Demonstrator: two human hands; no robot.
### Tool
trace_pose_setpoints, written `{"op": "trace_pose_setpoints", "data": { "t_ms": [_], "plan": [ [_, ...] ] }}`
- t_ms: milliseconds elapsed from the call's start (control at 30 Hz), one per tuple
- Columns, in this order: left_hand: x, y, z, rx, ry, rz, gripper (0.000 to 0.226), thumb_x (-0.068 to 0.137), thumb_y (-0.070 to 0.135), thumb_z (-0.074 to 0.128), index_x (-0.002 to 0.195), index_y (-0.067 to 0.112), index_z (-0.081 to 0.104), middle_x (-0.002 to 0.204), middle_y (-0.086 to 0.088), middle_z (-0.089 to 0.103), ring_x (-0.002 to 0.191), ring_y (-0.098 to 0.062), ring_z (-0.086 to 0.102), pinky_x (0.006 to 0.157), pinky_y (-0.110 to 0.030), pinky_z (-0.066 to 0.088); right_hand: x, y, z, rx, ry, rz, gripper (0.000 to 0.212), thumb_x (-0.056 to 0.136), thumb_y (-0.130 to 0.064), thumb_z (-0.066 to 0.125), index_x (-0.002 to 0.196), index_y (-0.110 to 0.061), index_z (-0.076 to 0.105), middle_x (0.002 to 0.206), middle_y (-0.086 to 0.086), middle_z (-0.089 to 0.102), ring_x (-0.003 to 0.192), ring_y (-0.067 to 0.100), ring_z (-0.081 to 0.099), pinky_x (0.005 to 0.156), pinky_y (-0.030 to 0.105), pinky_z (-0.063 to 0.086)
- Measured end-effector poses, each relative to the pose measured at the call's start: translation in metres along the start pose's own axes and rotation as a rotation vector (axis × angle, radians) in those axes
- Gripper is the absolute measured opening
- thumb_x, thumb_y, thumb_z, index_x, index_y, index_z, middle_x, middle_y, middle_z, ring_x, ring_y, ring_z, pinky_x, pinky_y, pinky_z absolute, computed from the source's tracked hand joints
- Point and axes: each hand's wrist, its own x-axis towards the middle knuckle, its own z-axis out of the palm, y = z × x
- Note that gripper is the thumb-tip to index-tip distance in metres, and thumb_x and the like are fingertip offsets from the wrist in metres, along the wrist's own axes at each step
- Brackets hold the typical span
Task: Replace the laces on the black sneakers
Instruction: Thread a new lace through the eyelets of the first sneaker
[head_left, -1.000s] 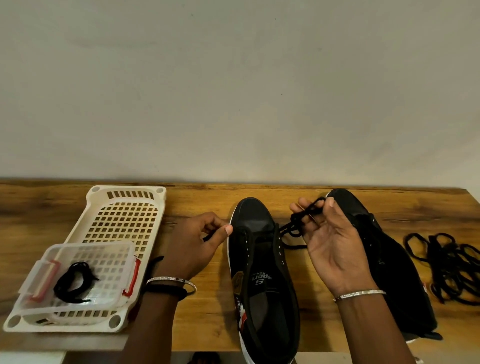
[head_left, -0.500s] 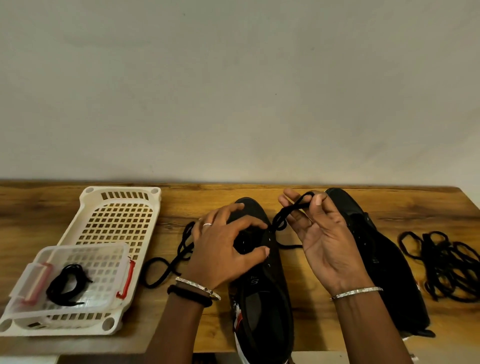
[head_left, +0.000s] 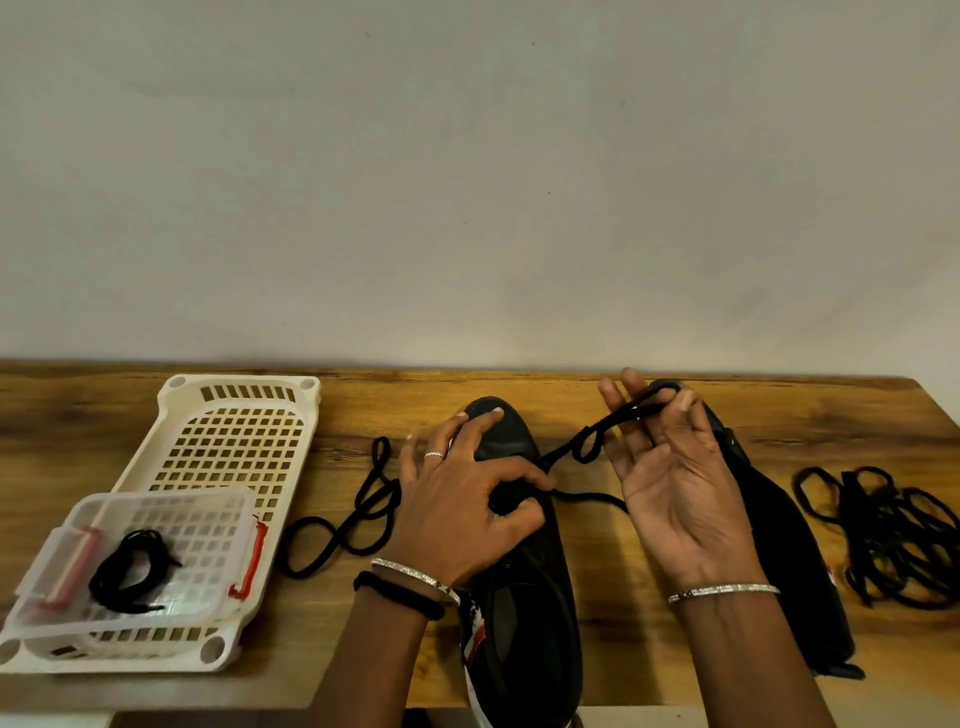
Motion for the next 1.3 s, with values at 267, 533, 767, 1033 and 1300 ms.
{"op": "trace_pose_setpoints", "data": {
  "t_ms": [267,533,767,1033,1300],
  "plan": [
    [0.000,0.001,-0.001,-0.053,-0.040,-0.037,0.040,0.069,0.065,0.042,0.105,0.067,0.058,0.152,0.029,0.029,0.147,-0.002,0.005,0.117,-0.057,-0.009,0.002,-0.013,-0.007,0.308,0.023,-0.052,0.020,0.099,-0.034,0.051,0.090,-0.029,0.068,0.121,-0.004,0.071,0.125,0.019,0.062,0.114,0.049,0.039],
    [0.000,-0.016,-0.012,-0.523,0.121,0.005,0.033,0.087,0.060,0.046,0.111,0.045,0.061,0.123,0.027,0.059,0.120,0.004,0.051,0.108,-0.047,0.038,0.003,-0.022,-0.017,0.065,0.034,-0.143,0.014,0.095,-0.035,0.056,0.099,-0.026,0.067,0.113,0.001,0.068,0.113,0.024,0.062,0.110,0.045,0.043],
    [-0.009,-0.072,-0.030,-0.296,0.524,-0.451,0.020,0.088,0.002,0.059,0.098,0.018,0.064,0.096,0.001,0.066,0.087,-0.020,0.061,0.072,-0.031,0.040,0.001,-0.007,-0.016,-1.099,-0.133,-0.223,0.058,0.097,-0.041,0.055,0.149,-0.053,0.031,0.144,-0.010,0.055,0.132,0.006,0.051,0.105,0.037,0.046],
    [-0.016,-0.073,-0.042,-0.141,0.335,-0.575,0.013,0.086,0.027,0.072,0.076,0.025,0.063,0.078,0.006,0.064,0.078,-0.019,0.061,0.065,-0.031,0.039,0.004,0.012,-0.022,-1.421,0.162,-0.246,0.025,0.099,-0.012,0.059,0.116,-0.023,0.073,0.111,-0.001,0.073,0.096,0.012,0.064,0.086,0.026,0.052],
    [-0.015,-0.063,-0.038,0.140,0.166,-0.764,0.017,0.093,0.015,0.060,0.102,0.001,0.063,0.109,-0.024,0.063,0.099,-0.042,0.061,0.079,-0.040,0.046,-0.004,0.022,-0.015,-2.003,0.255,0.099,0.020,0.094,-0.008,0.060,0.111,-0.013,0.070,0.111,0.013,0.066,0.103,0.033,0.064,0.081,0.036,0.054]
  ]
}}
